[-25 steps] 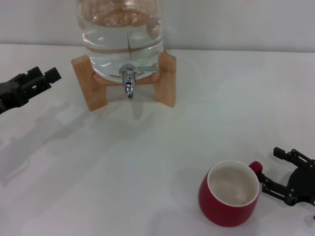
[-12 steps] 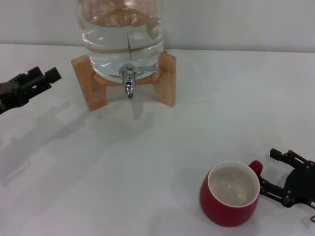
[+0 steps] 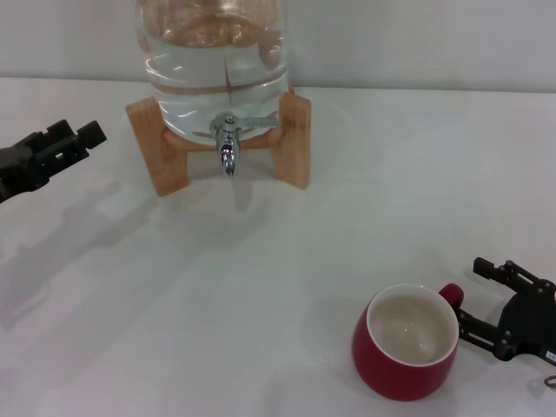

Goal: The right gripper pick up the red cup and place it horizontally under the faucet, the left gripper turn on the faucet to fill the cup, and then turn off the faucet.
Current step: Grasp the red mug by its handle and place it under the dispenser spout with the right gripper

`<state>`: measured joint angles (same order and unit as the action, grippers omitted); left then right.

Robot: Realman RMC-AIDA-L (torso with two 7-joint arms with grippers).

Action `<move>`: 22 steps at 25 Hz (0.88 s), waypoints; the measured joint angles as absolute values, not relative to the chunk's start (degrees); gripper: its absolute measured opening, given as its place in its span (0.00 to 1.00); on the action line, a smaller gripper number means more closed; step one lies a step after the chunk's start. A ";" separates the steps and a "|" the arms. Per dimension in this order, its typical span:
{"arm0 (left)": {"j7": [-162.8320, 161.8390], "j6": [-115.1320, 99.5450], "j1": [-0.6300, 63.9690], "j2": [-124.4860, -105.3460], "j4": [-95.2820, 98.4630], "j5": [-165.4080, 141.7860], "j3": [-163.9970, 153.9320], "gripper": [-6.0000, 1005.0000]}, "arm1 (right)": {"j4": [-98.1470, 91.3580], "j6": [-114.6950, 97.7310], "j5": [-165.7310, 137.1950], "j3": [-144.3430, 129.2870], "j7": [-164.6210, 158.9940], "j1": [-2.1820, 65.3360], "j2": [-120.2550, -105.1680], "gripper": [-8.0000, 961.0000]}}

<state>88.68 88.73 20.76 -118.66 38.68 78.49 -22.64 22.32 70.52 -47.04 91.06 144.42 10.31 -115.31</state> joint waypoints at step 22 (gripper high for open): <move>88.57 89.21 20.50 -118.74 38.65 78.49 -22.66 0.89 | 21.53 70.20 -44.99 90.01 144.23 10.56 -115.37 0.80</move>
<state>88.57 89.21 20.50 -118.74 38.65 78.49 -22.66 21.53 70.20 -44.99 90.01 144.23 10.56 -115.37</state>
